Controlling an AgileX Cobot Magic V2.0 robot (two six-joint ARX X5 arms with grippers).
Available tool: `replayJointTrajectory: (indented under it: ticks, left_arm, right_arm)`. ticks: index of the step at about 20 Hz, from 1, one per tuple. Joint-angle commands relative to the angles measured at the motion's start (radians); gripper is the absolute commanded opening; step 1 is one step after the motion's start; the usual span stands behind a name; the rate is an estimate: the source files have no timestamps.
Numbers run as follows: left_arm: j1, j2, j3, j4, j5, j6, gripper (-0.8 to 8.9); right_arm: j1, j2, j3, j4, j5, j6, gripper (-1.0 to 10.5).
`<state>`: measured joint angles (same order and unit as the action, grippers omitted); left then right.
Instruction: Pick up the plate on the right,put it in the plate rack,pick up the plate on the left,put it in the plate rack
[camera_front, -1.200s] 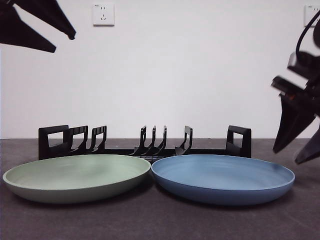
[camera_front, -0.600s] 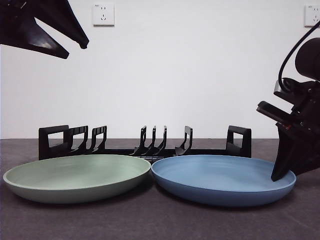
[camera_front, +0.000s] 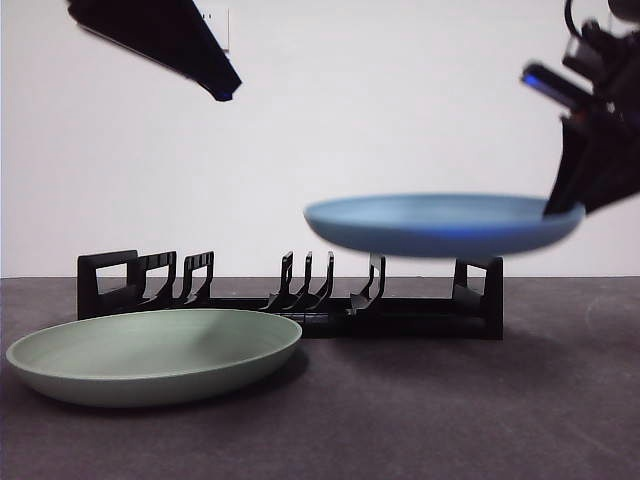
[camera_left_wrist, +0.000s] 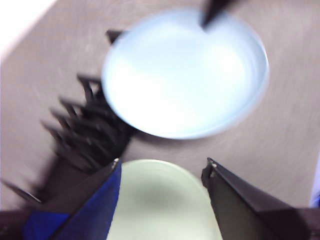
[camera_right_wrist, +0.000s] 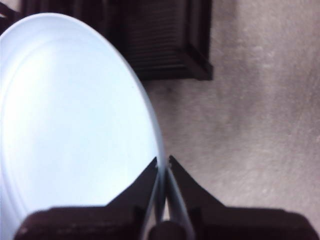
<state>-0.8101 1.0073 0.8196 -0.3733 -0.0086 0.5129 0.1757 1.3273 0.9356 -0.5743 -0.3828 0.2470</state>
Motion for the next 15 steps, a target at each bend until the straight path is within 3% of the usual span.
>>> replayJointTrajectory:
  ticks: [1, 5, 12, 15]
  left_arm:
    - [-0.104, 0.020, 0.002, 0.007, -0.130, 0.216, 2.83]
    - [-0.185, 0.071, 0.002, 0.007, -0.190, 0.270, 2.83]
    - [-0.198, 0.171, 0.002, 0.012, -0.201, 0.285, 2.63]
    - [-0.201, 0.182, 0.002, 0.008, -0.195, 0.285, -0.03]
  right_arm:
    - [0.030, 0.003, 0.072, -0.055, -0.005, -0.013, -0.2]
    - [0.086, 0.004, 0.148, -0.125, -0.005, -0.024, -0.2]
    - [0.151, 0.004, 0.159, -0.198, -0.012, -0.028, -0.2]
    - [0.154, 0.004, 0.159, -0.212, -0.011, -0.036, -0.1]
